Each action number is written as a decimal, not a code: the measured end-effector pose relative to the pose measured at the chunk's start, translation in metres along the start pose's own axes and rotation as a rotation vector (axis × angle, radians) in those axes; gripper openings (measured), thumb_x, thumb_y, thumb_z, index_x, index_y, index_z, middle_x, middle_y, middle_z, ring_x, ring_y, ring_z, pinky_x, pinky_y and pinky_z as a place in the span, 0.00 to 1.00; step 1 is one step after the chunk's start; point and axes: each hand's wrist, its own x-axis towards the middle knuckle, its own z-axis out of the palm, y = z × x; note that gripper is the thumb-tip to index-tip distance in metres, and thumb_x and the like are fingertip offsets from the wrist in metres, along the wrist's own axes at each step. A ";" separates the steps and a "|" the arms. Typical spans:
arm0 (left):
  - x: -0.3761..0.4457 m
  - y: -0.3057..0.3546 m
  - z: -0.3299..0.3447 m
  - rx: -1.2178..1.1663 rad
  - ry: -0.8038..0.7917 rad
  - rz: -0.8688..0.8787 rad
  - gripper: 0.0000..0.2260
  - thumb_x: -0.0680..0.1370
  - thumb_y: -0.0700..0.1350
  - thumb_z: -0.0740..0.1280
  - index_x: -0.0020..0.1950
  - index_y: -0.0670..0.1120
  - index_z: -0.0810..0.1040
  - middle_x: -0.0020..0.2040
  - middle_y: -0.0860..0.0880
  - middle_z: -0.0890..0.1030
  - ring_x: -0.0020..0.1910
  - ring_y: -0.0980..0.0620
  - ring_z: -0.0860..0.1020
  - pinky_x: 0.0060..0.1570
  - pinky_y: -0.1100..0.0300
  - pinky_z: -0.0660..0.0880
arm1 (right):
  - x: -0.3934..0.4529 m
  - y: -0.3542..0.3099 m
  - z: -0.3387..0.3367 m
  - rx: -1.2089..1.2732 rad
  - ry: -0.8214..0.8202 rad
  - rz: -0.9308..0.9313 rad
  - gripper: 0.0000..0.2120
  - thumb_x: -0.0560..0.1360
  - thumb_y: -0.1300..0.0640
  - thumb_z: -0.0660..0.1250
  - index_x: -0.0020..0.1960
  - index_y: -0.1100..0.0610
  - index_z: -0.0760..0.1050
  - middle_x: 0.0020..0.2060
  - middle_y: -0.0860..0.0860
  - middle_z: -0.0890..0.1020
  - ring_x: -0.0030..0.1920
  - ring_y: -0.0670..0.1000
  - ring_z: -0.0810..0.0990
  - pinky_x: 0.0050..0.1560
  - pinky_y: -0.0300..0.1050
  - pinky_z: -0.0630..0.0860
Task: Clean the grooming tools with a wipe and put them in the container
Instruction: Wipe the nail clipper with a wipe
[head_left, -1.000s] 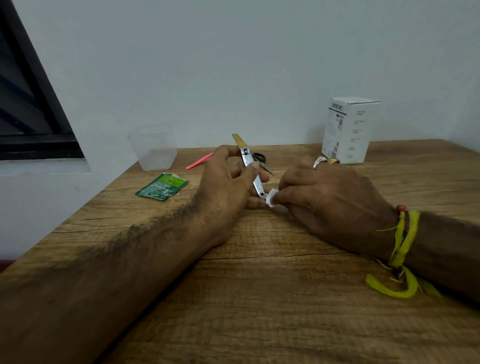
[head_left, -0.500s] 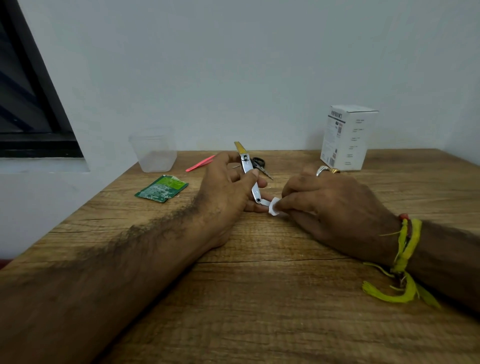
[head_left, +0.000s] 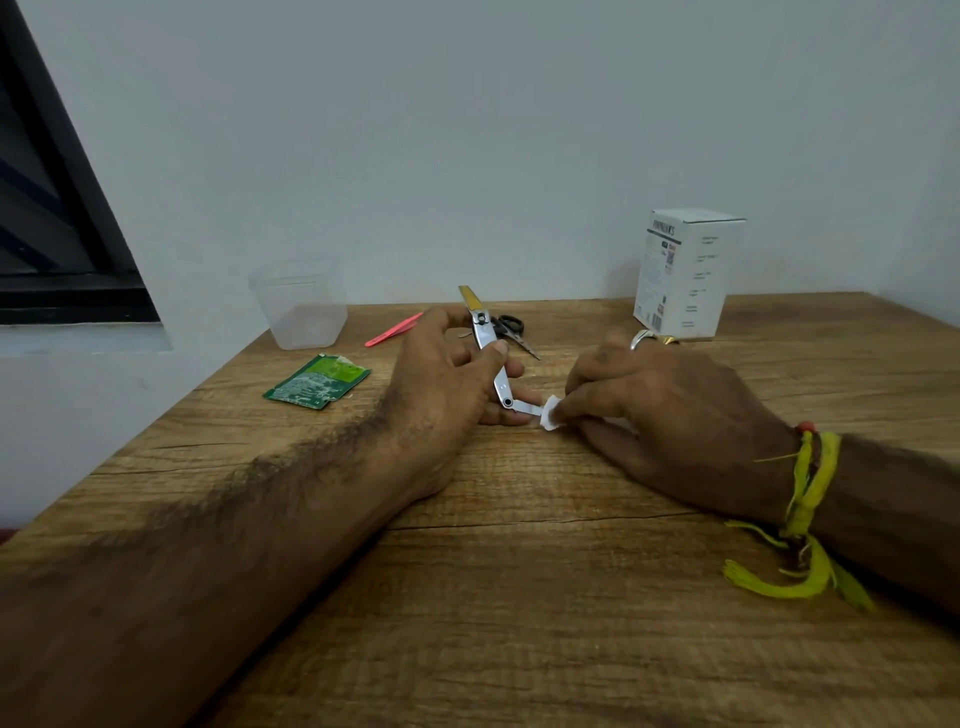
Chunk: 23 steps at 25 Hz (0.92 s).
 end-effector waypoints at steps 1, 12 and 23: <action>0.000 0.000 -0.001 -0.005 0.008 -0.002 0.12 0.82 0.36 0.65 0.62 0.48 0.70 0.43 0.41 0.83 0.33 0.42 0.86 0.28 0.55 0.81 | 0.001 0.000 0.001 0.011 -0.006 0.006 0.08 0.76 0.54 0.68 0.53 0.47 0.84 0.46 0.46 0.82 0.47 0.51 0.78 0.38 0.43 0.68; 0.000 0.001 0.000 0.010 0.034 -0.003 0.12 0.82 0.36 0.64 0.62 0.48 0.69 0.43 0.41 0.83 0.31 0.46 0.85 0.28 0.54 0.82 | 0.001 0.002 -0.004 0.023 -0.088 0.112 0.11 0.79 0.49 0.63 0.58 0.41 0.80 0.52 0.41 0.80 0.52 0.48 0.74 0.42 0.42 0.68; 0.002 0.000 0.000 0.001 0.087 0.006 0.12 0.82 0.37 0.65 0.64 0.47 0.69 0.45 0.40 0.84 0.34 0.43 0.86 0.30 0.53 0.83 | 0.001 0.005 -0.003 0.015 -0.117 0.199 0.10 0.78 0.51 0.63 0.54 0.43 0.81 0.49 0.40 0.80 0.52 0.46 0.76 0.44 0.42 0.70</action>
